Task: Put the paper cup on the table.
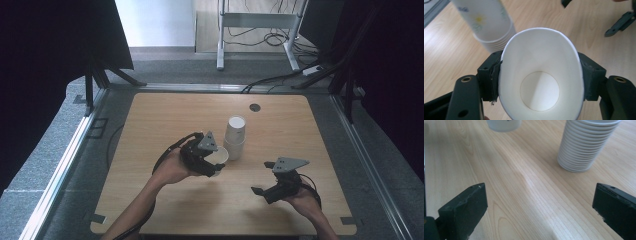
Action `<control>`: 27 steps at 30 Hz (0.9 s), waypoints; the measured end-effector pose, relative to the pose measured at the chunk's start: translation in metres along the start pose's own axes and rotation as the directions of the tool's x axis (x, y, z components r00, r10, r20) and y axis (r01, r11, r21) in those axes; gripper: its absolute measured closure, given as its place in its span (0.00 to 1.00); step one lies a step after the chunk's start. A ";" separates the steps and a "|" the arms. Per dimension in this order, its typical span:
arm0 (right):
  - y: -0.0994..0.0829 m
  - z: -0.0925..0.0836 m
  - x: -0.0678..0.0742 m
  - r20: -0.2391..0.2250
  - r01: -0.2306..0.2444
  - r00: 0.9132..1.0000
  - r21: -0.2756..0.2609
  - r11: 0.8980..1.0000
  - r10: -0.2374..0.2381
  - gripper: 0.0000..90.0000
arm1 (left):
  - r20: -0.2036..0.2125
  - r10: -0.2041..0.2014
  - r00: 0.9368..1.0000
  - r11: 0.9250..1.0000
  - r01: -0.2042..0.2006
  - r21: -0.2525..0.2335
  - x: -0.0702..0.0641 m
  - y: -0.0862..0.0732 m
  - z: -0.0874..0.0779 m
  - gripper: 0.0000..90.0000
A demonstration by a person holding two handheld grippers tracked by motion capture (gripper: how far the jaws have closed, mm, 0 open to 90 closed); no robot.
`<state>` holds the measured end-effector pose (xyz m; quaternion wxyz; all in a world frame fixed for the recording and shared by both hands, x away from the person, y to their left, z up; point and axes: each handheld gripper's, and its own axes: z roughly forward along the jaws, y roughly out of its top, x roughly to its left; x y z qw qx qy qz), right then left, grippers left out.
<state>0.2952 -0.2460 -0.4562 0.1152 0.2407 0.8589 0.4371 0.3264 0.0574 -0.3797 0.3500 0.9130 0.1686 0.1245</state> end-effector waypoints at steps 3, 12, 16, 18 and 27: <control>-0.002 -0.002 -0.002 0.014 -0.010 1.000 -0.002 1.000 0.010 0.00 | -0.020 -0.015 1.000 1.000 0.015 0.006 0.003 -0.002 -0.002 0.35; -0.011 -0.006 -0.006 0.057 -0.034 0.998 0.015 0.999 0.033 0.00 | -0.080 -0.061 0.995 0.997 0.064 0.032 0.016 -0.010 -0.006 0.35; -0.015 -0.006 -0.006 0.075 -0.044 0.996 0.025 0.999 0.042 0.00 | -0.106 -0.091 0.990 0.995 0.096 0.041 0.024 -0.016 -0.007 0.35; -0.017 -0.006 -0.006 0.084 -0.046 0.996 0.031 0.998 0.043 0.00 | -0.125 -0.111 0.986 0.992 0.117 0.045 0.028 -0.020 -0.007 0.35; -0.024 -0.001 -0.005 0.098 -0.045 0.994 0.066 0.997 0.038 0.00 | -0.200 -0.180 0.963 0.980 0.194 0.050 0.044 -0.038 -0.006 0.34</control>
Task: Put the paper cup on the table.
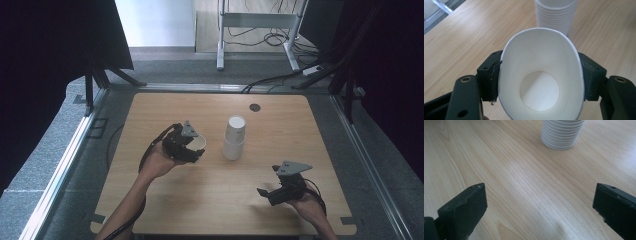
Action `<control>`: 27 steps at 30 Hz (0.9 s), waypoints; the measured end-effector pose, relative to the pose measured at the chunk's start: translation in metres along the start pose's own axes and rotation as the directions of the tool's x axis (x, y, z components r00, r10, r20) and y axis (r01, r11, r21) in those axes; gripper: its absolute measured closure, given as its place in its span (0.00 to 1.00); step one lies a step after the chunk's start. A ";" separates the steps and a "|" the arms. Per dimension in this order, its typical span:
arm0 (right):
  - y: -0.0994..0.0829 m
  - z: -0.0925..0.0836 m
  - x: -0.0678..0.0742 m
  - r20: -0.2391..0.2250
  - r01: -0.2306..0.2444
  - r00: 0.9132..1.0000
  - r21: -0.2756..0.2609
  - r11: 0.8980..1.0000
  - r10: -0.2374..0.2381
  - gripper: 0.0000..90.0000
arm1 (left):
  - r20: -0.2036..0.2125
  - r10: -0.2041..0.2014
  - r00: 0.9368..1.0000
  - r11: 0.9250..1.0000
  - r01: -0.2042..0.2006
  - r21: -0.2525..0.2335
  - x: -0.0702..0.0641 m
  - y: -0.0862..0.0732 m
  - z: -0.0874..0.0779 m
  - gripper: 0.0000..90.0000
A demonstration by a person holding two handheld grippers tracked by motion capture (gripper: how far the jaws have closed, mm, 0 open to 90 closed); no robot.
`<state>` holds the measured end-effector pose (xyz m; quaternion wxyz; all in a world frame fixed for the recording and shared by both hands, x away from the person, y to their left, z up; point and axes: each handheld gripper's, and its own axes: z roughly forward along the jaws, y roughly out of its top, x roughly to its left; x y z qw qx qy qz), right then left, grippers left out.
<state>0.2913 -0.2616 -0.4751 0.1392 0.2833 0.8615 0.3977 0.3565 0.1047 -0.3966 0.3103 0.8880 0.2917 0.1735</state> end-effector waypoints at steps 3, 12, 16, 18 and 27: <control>-0.002 0.001 0.000 0.003 -0.002 1.000 0.012 1.000 0.002 0.00 | -0.024 -0.021 0.999 1.000 0.021 0.009 0.005 -0.005 0.004 0.34; -0.007 0.003 -0.004 0.013 -0.012 1.000 0.028 1.000 0.012 0.00 | -0.038 -0.097 0.995 0.995 0.096 -0.018 0.018 -0.023 0.017 0.34; -0.007 0.004 -0.004 0.012 -0.010 1.000 0.036 0.999 0.009 0.00 | -0.049 -0.122 0.991 0.992 0.120 -0.033 0.020 -0.031 0.025 0.34; -0.007 0.004 -0.004 0.008 -0.007 1.000 0.041 0.999 0.007 0.00 | -0.049 -0.131 0.990 0.991 0.129 -0.043 0.021 -0.035 0.029 0.34; -0.008 0.006 -0.002 0.002 0.004 1.000 0.057 0.998 -0.004 0.00 | -0.057 -0.138 0.989 0.990 0.135 -0.047 0.018 -0.045 0.041 0.31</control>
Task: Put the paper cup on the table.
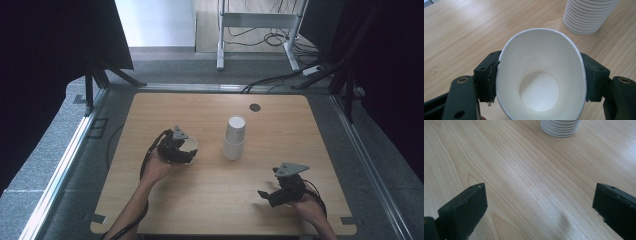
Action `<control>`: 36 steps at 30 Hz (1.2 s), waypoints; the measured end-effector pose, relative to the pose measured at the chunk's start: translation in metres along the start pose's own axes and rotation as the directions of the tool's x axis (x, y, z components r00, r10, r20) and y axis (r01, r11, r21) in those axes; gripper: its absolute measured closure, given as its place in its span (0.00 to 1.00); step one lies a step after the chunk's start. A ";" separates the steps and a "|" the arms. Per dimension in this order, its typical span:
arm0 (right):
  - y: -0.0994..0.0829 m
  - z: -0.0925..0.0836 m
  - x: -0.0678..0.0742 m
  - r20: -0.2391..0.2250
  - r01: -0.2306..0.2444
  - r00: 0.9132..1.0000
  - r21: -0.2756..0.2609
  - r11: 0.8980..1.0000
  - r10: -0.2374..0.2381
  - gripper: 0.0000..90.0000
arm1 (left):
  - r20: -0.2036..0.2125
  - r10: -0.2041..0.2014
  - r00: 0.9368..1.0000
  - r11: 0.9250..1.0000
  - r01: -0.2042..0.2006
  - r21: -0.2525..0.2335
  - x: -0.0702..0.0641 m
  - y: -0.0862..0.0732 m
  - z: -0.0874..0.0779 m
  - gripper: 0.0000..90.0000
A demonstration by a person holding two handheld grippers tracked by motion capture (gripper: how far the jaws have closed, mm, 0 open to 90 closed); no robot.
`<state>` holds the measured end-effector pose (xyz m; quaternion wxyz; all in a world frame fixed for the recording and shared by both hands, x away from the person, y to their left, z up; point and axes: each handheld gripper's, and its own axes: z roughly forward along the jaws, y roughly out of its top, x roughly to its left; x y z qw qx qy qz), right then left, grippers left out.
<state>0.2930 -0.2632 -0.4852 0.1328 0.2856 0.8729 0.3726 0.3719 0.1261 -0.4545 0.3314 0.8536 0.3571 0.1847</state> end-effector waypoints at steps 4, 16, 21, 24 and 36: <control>0.000 0.001 0.001 -0.005 0.008 1.000 0.008 1.000 -0.008 0.00 | -0.004 0.002 1.000 1.000 -0.002 -0.007 -0.002 -0.003 0.003 0.30; 0.000 0.002 0.002 -0.022 0.016 1.000 0.016 1.000 -0.016 0.00 | 0.018 0.007 1.000 1.000 -0.008 0.021 -0.006 -0.005 0.011 0.15; 0.000 0.002 0.002 -0.025 0.020 1.000 0.016 1.000 -0.019 0.00 | 0.014 -0.001 1.000 1.000 0.001 0.009 -0.005 -0.002 0.007 0.09; 0.000 0.001 0.002 -0.027 0.019 0.999 0.015 1.000 -0.019 0.00 | 0.031 -0.024 0.999 0.999 0.025 -0.025 -0.002 0.001 -0.002 0.06; 0.001 -0.001 0.002 -0.024 0.013 1.000 0.003 1.000 -0.013 0.00 | 0.007 -0.025 1.000 0.994 0.025 -0.107 -0.008 0.006 -0.030 0.00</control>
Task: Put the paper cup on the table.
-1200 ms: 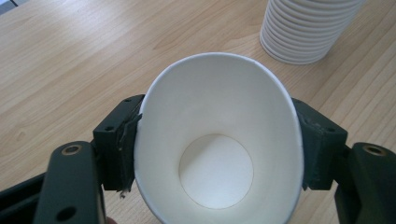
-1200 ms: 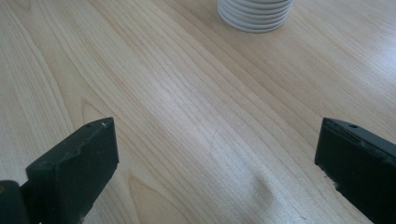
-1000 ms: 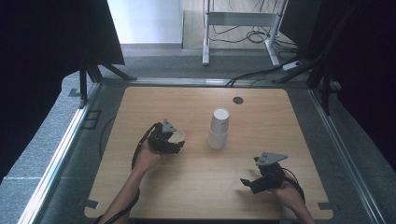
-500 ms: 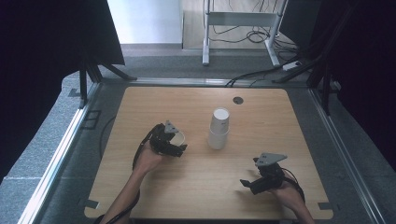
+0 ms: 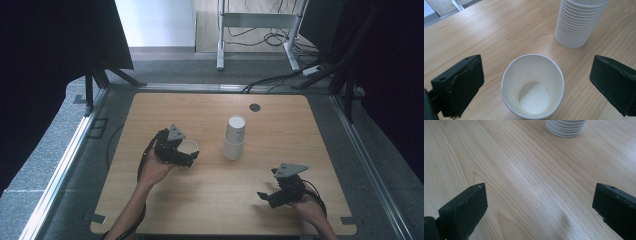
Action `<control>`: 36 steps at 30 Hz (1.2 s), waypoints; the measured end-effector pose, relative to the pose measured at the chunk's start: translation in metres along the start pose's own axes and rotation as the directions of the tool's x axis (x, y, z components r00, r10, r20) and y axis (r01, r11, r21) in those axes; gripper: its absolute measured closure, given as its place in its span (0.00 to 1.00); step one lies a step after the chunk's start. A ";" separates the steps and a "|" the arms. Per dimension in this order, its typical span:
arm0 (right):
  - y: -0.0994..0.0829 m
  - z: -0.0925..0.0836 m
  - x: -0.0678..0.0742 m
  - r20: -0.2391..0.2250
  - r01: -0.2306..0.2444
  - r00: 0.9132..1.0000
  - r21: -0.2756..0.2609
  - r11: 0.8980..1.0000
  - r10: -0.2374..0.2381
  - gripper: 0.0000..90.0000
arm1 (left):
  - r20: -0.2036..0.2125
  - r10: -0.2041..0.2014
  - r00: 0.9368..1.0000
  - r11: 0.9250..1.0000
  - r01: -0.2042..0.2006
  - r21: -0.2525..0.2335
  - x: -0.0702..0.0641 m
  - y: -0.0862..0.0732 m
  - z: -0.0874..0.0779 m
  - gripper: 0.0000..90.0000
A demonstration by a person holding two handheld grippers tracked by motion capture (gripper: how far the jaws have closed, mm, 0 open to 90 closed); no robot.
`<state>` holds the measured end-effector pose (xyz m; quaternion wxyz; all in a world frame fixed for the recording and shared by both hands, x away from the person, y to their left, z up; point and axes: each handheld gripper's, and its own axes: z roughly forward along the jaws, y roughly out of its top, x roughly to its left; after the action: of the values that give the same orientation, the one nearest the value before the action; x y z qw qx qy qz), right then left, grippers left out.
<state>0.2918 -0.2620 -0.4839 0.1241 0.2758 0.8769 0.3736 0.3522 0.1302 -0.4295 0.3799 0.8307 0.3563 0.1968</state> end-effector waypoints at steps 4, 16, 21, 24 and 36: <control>0.000 -0.001 -0.001 -0.003 -0.010 1.000 -0.011 1.000 0.010 0.00 | 0.005 -0.009 1.000 1.000 0.009 -0.015 -0.003 -0.003 -0.008 0.00; 0.001 -0.005 -0.002 -0.011 -0.025 1.000 -0.042 0.999 0.024 0.00 | 0.008 -0.041 0.999 0.996 0.042 -0.084 -0.011 -0.015 -0.038 0.00; 0.001 -0.007 -0.003 -0.004 -0.027 1.000 -0.055 0.998 0.027 0.00 | 0.008 -0.038 0.999 0.995 0.038 -0.096 -0.016 -0.022 -0.051 0.00; 0.001 -0.008 -0.003 0.000 -0.031 1.000 -0.057 0.998 0.031 0.00 | 0.007 -0.040 0.999 0.994 0.041 -0.101 -0.018 -0.026 -0.056 0.00; 0.000 -0.009 -0.005 0.008 -0.042 0.999 -0.061 0.997 0.042 0.00 | 0.005 -0.048 0.999 0.992 0.048 -0.118 -0.031 -0.047 -0.070 0.00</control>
<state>0.2918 -0.2698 -0.4780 0.1288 0.2919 0.8585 0.4014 0.2688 0.1634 -0.4234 0.4334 0.7981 0.3636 0.2074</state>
